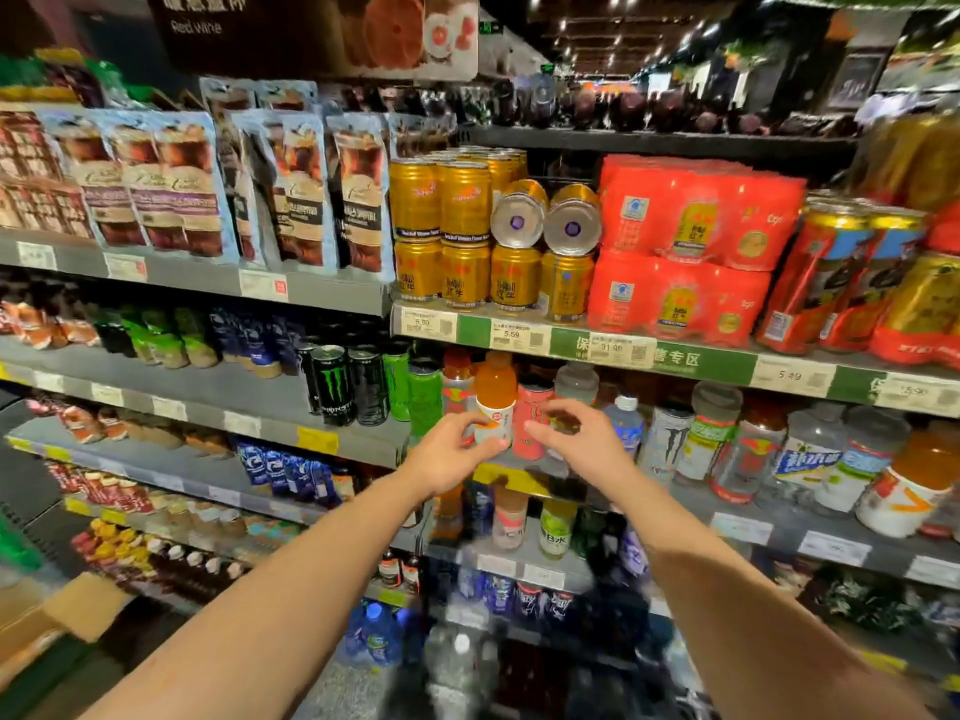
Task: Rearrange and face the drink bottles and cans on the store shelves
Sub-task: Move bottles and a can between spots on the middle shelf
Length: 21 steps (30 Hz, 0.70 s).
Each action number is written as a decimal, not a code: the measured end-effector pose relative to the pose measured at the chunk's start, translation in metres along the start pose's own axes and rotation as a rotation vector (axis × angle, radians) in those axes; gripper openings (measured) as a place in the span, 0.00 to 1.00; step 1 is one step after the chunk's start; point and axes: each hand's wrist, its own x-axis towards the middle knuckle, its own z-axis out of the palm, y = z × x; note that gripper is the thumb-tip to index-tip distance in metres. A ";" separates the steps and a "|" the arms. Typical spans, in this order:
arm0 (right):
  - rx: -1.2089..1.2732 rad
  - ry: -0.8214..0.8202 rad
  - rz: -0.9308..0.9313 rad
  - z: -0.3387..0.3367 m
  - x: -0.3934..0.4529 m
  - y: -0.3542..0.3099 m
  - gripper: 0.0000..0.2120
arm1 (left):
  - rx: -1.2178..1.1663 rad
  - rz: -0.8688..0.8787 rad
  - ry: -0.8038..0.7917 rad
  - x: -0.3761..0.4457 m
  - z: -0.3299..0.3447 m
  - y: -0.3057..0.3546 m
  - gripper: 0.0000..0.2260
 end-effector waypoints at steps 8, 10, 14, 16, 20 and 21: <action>0.190 0.182 0.019 0.057 0.027 0.000 0.08 | -0.109 0.052 0.374 0.038 -0.010 -0.045 0.08; 0.223 0.191 0.041 0.065 0.031 0.002 0.08 | -0.136 0.080 0.400 0.046 -0.013 -0.047 0.08; 0.277 0.251 0.066 0.070 0.034 0.004 0.10 | -0.042 0.197 0.439 0.055 -0.014 -0.045 0.11; 0.309 0.263 0.076 0.072 0.035 0.004 0.10 | -0.009 0.204 0.444 0.059 -0.013 -0.044 0.15; 0.334 0.273 0.104 0.082 0.038 0.004 0.15 | -0.024 0.173 0.461 0.071 -0.016 -0.042 0.24; 0.347 0.268 0.129 0.084 0.039 0.004 0.16 | -0.006 0.161 0.465 0.076 -0.018 -0.041 0.27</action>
